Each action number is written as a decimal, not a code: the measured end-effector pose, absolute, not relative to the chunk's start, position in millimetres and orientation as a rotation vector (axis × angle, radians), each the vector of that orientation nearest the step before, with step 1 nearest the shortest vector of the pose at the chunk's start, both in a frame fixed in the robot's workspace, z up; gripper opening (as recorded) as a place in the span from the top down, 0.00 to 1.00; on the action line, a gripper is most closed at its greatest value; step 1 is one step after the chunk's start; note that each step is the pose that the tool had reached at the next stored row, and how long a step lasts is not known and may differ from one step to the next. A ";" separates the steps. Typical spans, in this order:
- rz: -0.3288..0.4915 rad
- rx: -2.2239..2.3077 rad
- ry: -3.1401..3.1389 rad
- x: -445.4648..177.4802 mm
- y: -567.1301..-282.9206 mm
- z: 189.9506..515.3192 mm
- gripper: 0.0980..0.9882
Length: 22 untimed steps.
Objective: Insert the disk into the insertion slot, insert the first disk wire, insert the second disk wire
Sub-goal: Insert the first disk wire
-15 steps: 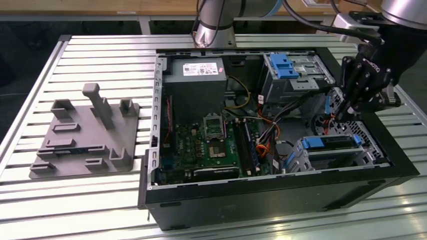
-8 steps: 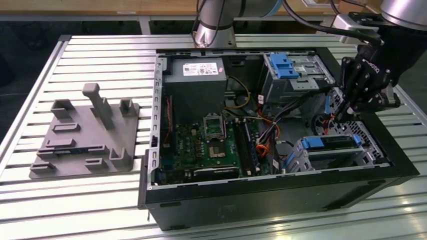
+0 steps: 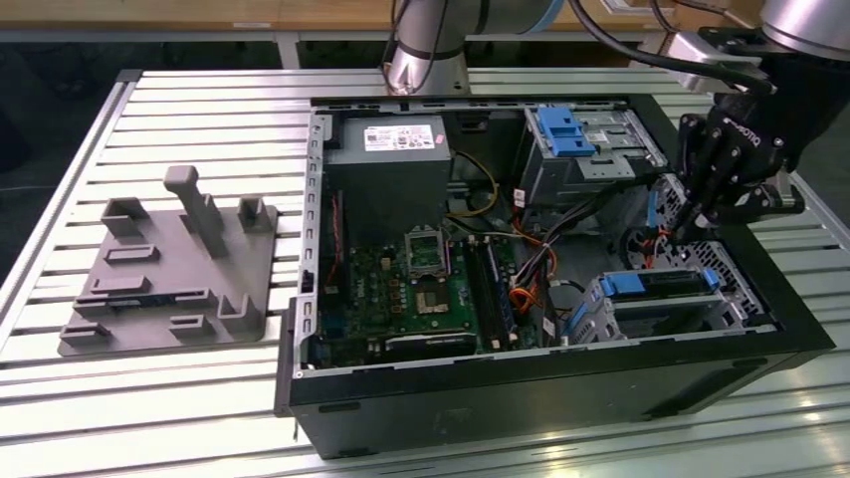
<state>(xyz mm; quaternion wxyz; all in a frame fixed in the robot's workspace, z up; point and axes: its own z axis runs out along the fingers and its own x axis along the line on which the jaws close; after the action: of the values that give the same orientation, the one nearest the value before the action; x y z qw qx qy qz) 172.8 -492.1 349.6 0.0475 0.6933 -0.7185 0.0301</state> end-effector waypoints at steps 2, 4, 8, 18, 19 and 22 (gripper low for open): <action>0.093 2.129 -2.178 172.6 -493.7 349.7 0.93; 0.092 2.130 -2.178 172.5 -498.9 349.7 0.93; 0.080 2.136 -2.183 172.5 -507.6 349.6 0.93; 0.021 2.165 -2.211 169.7 -524.7 349.2 0.93; 0.016 2.170 -2.213 169.7 -525.3 349.1 0.93; 0.008 2.177 -2.217 169.7 -525.8 348.5 0.93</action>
<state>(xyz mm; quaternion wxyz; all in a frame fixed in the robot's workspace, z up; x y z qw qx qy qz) 169.7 -525.8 348.5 0.0172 0.7006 -0.7133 0.0025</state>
